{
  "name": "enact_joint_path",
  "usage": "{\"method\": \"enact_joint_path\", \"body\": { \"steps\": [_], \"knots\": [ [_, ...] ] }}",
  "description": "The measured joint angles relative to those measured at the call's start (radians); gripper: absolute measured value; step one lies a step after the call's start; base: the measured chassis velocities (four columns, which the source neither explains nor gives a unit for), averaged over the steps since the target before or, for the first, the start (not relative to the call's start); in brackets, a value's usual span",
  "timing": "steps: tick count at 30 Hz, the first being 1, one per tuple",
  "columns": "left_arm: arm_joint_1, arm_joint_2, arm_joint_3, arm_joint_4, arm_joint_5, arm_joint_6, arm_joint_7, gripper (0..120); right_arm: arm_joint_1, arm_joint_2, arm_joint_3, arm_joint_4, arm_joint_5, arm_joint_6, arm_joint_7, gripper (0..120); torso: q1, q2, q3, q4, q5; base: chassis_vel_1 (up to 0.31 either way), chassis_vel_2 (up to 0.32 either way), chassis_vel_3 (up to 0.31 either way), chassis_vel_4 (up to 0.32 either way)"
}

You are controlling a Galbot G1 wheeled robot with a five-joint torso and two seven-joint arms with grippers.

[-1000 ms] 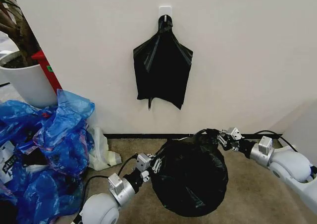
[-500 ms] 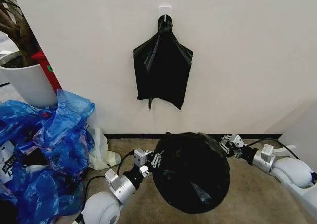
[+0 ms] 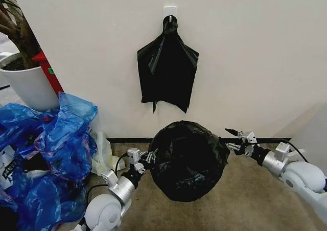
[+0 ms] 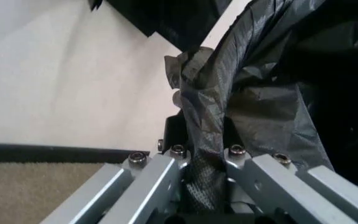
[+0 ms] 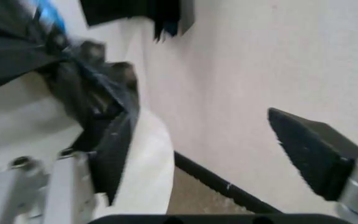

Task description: Place the garbage bag over the trash bin.

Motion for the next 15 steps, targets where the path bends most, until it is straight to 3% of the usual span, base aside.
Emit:
{"method": "enact_joint_path", "body": {
  "steps": [5,15],
  "knots": [
    [-0.008,-0.003,-0.001,0.036,-0.025,0.009,0.025,1,0.008,0.005,0.014,-0.047,0.123,0.013,-0.017,98,0.000,0.000,0.000,-0.0002,0.0005,0.000,0.000,0.000,0.000],
    [-0.038,-0.006,0.009,0.075,-0.044,0.017,0.010,1,0.007,-0.013,0.089,-0.066,0.190,0.002,-0.052,100,0.000,0.000,0.000,-0.0002,0.0004,0.000,0.000,0.000,0.000]
  ]
}}
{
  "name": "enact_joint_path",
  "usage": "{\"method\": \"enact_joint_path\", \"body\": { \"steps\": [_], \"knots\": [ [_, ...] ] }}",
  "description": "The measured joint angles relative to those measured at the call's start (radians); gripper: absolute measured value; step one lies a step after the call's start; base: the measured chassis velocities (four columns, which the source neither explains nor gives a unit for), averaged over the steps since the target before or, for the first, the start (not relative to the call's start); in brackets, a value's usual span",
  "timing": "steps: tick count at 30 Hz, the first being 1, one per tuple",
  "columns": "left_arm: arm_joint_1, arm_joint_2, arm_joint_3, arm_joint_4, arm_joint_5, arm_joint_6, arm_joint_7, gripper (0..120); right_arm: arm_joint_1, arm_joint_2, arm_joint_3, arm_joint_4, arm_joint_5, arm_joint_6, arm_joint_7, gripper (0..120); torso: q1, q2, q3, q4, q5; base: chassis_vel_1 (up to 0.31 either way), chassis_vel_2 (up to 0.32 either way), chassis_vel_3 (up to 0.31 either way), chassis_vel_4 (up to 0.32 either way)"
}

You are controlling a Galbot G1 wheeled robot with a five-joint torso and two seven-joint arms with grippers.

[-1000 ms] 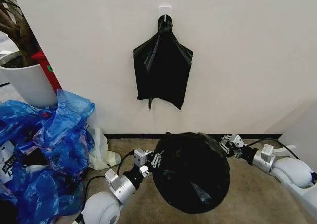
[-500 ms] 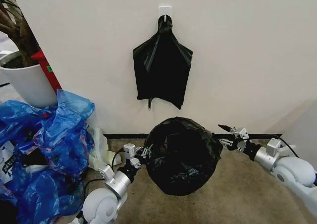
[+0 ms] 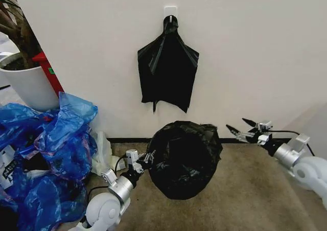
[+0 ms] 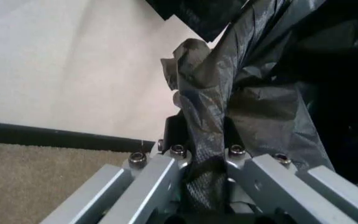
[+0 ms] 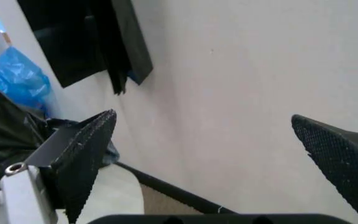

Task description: Place the garbage bag over the trash bin.

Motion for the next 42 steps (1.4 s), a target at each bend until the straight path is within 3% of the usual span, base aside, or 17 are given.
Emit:
{"method": "enact_joint_path", "body": {
  "steps": [6,8,12,13,14,18,23,29,42],
  "knots": [
    [-0.001,-0.003,-0.002,0.002,0.028,0.007,-0.047,1,-0.011,-0.006,0.033,0.076,0.033,-0.045,0.022,100,0.000,0.000,0.000,-0.0001,0.0000,0.000,0.000,0.000,0.000],
    [0.005,-0.012,0.000,-0.003,0.100,-0.005,-0.094,1,-0.017,-0.012,0.040,0.207,0.033,-0.080,0.073,100,0.000,0.000,0.000,0.0002,-0.0008,0.000,0.000,0.000,0.000],
    [-0.003,-0.026,0.029,0.002,0.198,-0.051,-0.164,1,-0.036,0.009,-0.002,0.448,0.029,-0.154,0.305,100,0.000,0.000,0.000,0.0004,-0.0001,0.000,0.000,0.000,0.000],
    [-0.003,-0.026,0.029,0.002,0.198,-0.051,-0.164,1,-0.036,0.009,-0.002,0.448,0.029,-0.154,0.305,100,0.000,0.000,0.000,0.0004,-0.0001,0.000,0.000,0.000,0.000],
    [-0.008,-0.026,0.039,0.002,0.222,-0.058,-0.177,1,-0.042,0.020,-0.023,0.523,0.026,-0.181,0.389,100,0.000,0.000,0.000,0.0001,-0.0003,0.000,0.000,0.000,0.000],
    [-0.014,-0.013,0.050,-0.025,0.286,-0.065,-0.219,1,-0.071,0.032,-0.078,0.698,0.024,-0.295,0.513,100,0.000,0.000,0.000,0.0000,-0.0005,0.000,0.000,0.000,0.000],
    [-0.012,0.002,0.049,-0.053,0.313,-0.065,-0.238,1,-0.104,0.031,-0.191,0.753,-0.021,-0.338,0.541,100,0.000,0.000,0.000,-0.0002,-0.0005,0.000,0.000,0.000,0.000],
    [-0.009,0.011,0.046,-0.072,0.342,-0.074,-0.233,1,-0.080,0.029,-0.320,0.729,-0.102,-0.353,0.546,100,0.000,0.000,0.000,0.0002,-0.0002,0.000,0.000,0.000,0.000],
    [0.008,0.018,0.043,-0.103,0.437,-0.113,-0.182,1,-0.082,0.025,-0.346,0.712,-0.084,-0.429,0.655,65,0.000,0.000,0.000,0.0001,-0.0002,0.000,0.000,0.000,0.000]
  ]
}}
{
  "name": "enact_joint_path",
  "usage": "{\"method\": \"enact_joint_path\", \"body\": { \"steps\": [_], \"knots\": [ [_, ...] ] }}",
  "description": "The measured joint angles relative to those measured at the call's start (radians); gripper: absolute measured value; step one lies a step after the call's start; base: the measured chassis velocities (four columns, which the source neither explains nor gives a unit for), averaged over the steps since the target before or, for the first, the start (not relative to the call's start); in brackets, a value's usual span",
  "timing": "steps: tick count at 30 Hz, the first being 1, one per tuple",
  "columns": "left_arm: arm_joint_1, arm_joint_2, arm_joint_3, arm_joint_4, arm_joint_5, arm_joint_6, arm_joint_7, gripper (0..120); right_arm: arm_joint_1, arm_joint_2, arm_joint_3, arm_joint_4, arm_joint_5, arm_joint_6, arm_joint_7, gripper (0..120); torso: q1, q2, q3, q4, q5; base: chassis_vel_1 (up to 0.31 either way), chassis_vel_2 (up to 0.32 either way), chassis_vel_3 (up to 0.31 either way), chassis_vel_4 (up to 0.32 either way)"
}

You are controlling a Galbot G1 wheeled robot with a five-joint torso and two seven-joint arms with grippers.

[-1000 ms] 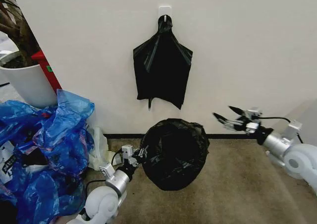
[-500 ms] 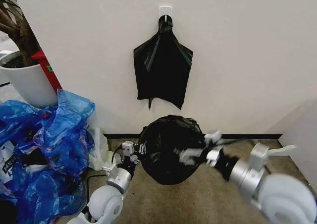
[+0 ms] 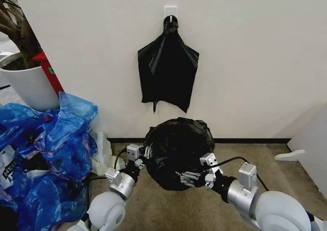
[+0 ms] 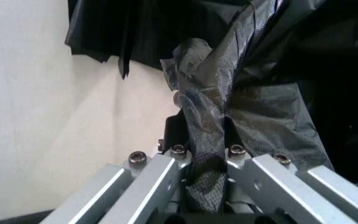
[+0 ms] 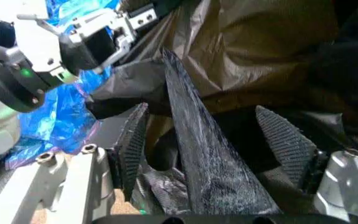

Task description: Place the garbage bag over the trash bin.

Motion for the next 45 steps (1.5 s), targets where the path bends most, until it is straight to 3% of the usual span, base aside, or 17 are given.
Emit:
{"method": "enact_joint_path", "body": {
  "steps": [3,6,9,18,28,35,42,45],
  "knots": [
    [0.000,0.002,-0.001,-0.006,0.001,0.000,0.001,1,0.000,0.001,-0.005,0.000,-0.002,-0.001,0.003,57,0.000,0.000,0.000,-0.0001,-0.0001,0.000,0.000,0.000,0.000],
    [0.000,0.003,-0.005,-0.012,0.001,0.000,0.001,1,0.000,0.001,-0.016,-0.001,-0.019,0.011,-0.002,42,0.000,0.000,0.000,0.0000,-0.0001,0.000,0.000,0.000,0.000],
    [0.000,0.003,-0.006,-0.013,0.001,0.003,0.000,1,-0.001,0.002,-0.020,-0.001,-0.025,0.021,-0.009,38,0.000,0.000,0.000,0.0000,0.0000,0.000,0.000,0.000,0.000],
    [-0.002,-0.015,0.000,-0.014,-0.033,0.073,-0.076,1,-0.020,-0.007,-0.022,-0.014,-0.116,0.123,-0.219,1,0.000,0.000,0.000,-0.0001,-0.0001,0.000,0.000,0.000,0.000],
    [-0.023,-0.020,-0.001,-0.031,-0.169,0.148,-0.207,1,-0.056,-0.004,-0.070,-0.058,-0.287,0.160,-0.432,0,0.000,0.000,0.000,0.0000,-0.0001,0.000,0.000,0.000,0.000],
    [-0.027,-0.020,-0.005,-0.067,-0.270,0.193,-0.269,1,-0.057,0.019,-0.115,-0.187,-0.418,0.218,-0.533,0,0.000,0.000,0.000,-0.0001,0.0002,0.000,0.000,0.000,0.000],
    [-0.021,-0.006,-0.028,-0.112,-0.369,0.232,-0.307,1,-0.082,0.032,-0.063,-0.281,-0.491,0.278,-0.634,0,0.000,0.000,0.000,0.0000,-0.0002,0.000,0.000,0.000,0.000],
    [-0.025,0.004,-0.047,-0.153,-0.477,0.277,-0.356,1,-0.102,0.059,-0.019,-0.358,-0.544,0.362,-0.681,0,0.000,0.000,0.000,0.0000,0.0001,0.000,0.000,0.000,0.000]
  ]
}}
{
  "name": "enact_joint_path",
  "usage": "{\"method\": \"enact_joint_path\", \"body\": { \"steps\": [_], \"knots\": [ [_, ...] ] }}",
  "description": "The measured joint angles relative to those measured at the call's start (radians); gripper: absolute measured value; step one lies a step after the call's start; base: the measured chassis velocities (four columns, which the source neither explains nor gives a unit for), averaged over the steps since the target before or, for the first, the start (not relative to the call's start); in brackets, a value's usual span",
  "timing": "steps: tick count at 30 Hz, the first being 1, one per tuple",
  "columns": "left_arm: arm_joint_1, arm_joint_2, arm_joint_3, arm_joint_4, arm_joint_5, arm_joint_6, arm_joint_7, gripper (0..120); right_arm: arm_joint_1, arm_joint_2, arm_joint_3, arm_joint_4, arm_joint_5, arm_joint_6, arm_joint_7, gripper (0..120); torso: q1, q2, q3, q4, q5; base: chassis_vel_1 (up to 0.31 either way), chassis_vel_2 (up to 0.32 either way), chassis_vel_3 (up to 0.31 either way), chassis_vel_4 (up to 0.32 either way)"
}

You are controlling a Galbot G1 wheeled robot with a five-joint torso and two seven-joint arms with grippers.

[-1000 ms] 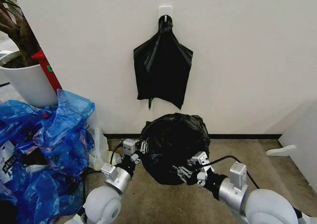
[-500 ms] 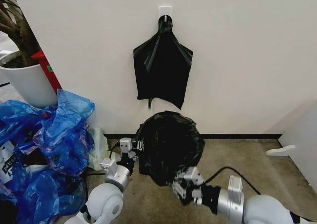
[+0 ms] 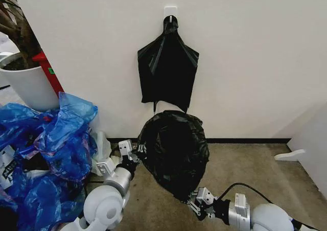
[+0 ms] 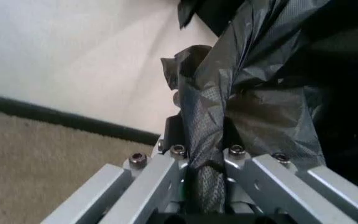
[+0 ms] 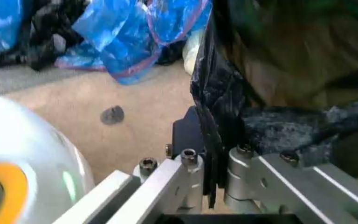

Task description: Place the garbage bag over the trash bin.

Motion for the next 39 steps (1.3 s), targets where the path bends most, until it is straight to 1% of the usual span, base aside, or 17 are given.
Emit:
{"method": "enact_joint_path", "body": {
  "steps": [5,8,10,11,14,16,25,36,39],
  "knots": [
    [0.006,0.006,-0.008,-0.029,-0.065,0.041,-0.019,1,-0.020,0.009,0.031,-0.053,-0.029,0.061,-0.034,0,0.000,0.000,0.000,-0.0002,-0.0003,0.000,0.000,0.000,0.000],
    [0.007,0.018,-0.018,-0.054,-0.131,0.080,-0.041,1,-0.010,0.028,0.049,-0.126,-0.031,0.118,-0.061,0,0.000,0.000,0.000,-0.0001,-0.0001,0.000,0.000,0.000,0.000],
    [0.005,0.020,-0.028,-0.057,-0.165,0.086,-0.051,1,-0.007,0.031,0.054,-0.144,-0.030,0.129,-0.073,0,0.000,0.000,0.000,-0.0001,-0.0001,0.000,0.000,0.000,0.000],
    [0.005,0.020,-0.028,-0.057,-0.165,0.086,-0.051,1,-0.007,0.031,0.054,-0.144,-0.030,0.129,-0.073,0,0.000,0.000,0.000,-0.0001,-0.0001,0.000,0.000,0.000,0.000],
    [-0.002,0.018,-0.046,-0.058,-0.236,0.104,-0.077,1,0.001,0.039,0.065,-0.187,-0.032,0.155,-0.107,0,0.000,0.000,0.000,0.0000,-0.0002,0.000,0.000,0.000,0.000],
    [-0.003,0.016,-0.054,-0.058,-0.266,0.115,-0.087,1,0.004,0.043,0.069,-0.218,-0.031,0.174,-0.117,0,0.000,0.000,0.000,-0.0002,-0.0001,0.000,0.000,0.000,0.000],
    [-0.008,0.005,-0.070,-0.049,-0.339,0.129,-0.104,1,0.011,0.062,0.080,-0.301,-0.030,0.228,-0.134,0,0.000,0.000,0.000,-0.0001,-0.0003,0.000,0.000,0.000,0.000],
    [-0.009,0.002,-0.097,-0.049,-0.427,0.139,-0.123,1,-0.002,0.074,0.082,-0.318,-0.027,0.252,-0.125,0,0.000,0.000,0.000,0.0000,-0.0002,0.000,0.000,0.000,0.000],
    [-0.008,0.002,-0.101,-0.044,-0.418,0.142,-0.118,1,-0.009,0.077,0.083,-0.309,-0.036,0.256,-0.101,0,0.000,0.000,0.000,-0.0002,-0.0002,0.000,0.000,0.000,0.000]
  ]
}}
